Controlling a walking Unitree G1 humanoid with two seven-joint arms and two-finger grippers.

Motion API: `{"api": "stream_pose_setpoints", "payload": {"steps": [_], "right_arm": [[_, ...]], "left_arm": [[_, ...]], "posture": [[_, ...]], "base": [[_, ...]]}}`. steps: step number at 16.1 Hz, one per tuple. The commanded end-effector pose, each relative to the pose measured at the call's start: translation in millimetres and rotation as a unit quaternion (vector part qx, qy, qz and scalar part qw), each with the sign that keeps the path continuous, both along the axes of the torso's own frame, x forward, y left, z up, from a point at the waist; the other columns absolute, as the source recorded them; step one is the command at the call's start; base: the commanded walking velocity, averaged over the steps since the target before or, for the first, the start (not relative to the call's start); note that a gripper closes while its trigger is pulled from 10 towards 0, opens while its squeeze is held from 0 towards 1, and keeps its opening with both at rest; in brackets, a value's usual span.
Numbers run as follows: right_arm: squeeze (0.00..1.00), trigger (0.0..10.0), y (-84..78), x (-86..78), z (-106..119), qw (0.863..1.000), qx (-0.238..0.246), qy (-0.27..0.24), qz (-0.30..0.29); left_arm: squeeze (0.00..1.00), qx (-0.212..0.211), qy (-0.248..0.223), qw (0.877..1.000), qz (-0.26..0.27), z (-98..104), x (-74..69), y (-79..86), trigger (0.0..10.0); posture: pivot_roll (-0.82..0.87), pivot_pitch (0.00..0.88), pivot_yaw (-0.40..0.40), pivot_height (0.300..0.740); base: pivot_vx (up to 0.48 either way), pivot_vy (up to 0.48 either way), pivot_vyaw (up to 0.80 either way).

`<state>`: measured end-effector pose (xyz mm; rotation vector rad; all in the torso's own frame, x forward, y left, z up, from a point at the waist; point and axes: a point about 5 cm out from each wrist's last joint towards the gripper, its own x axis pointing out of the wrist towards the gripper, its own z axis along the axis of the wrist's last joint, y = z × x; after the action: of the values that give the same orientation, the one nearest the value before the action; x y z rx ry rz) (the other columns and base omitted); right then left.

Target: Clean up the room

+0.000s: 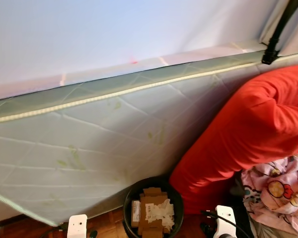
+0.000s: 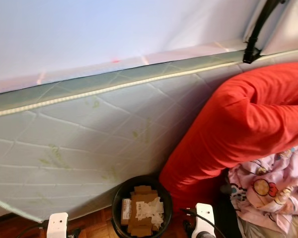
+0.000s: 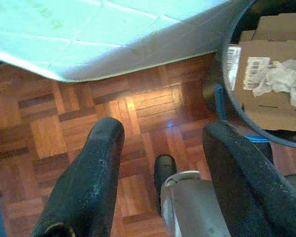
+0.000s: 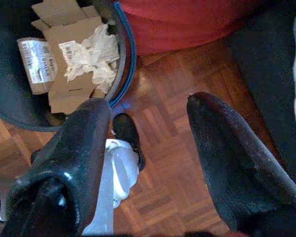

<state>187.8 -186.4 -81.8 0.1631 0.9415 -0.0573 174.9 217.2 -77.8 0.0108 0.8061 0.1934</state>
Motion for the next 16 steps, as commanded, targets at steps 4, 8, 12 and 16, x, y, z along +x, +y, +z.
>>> {"api": "stream_pose_setpoints", "payload": {"steps": [4, 8, 12, 16], "right_arm": [[0.0, 10.0, -2.9, -6.4, -2.9, 1.0, -0.003, 0.012, -0.001], [0.0, 10.0, -3.4, -6.3, -2.8, 1.0, -0.004, 0.012, 0.002], [0.0, 10.0, -4.2, -6.3, -2.6, 1.0, -0.004, 0.011, 0.003], [0.0, 10.0, -5.0, -5.7, -2.1, 1.0, -0.004, 0.007, 0.002]], "left_arm": [[0.0, -0.008, 0.013, 1.0, 0.003, -4.1, -6.9, -1.9, 10.0], [0.0, -0.01, 0.012, 1.0, 0.003, -3.9, -6.3, -2.5, 10.0], [0.0, -0.012, 0.011, 1.0, 0.006, -4.0, -6.2, -3.1, 10.0], [0.0, -0.015, 0.009, 1.0, 0.011, -3.8, -6.1, -2.7, 10.0]], "posture": [[0.11, 0.132, -0.047, 0.74], [0.12, 0.13, -0.049, 0.74], [0.11, 0.134, -0.051, 0.74], [0.12, 0.137, -0.052, 0.74]], "base": [[0.0, 0.0, -0.72], [0.0, 0.0, -0.72], [0.0, 0.0, -0.66], [0.0, 0.0, 0.0]]}}
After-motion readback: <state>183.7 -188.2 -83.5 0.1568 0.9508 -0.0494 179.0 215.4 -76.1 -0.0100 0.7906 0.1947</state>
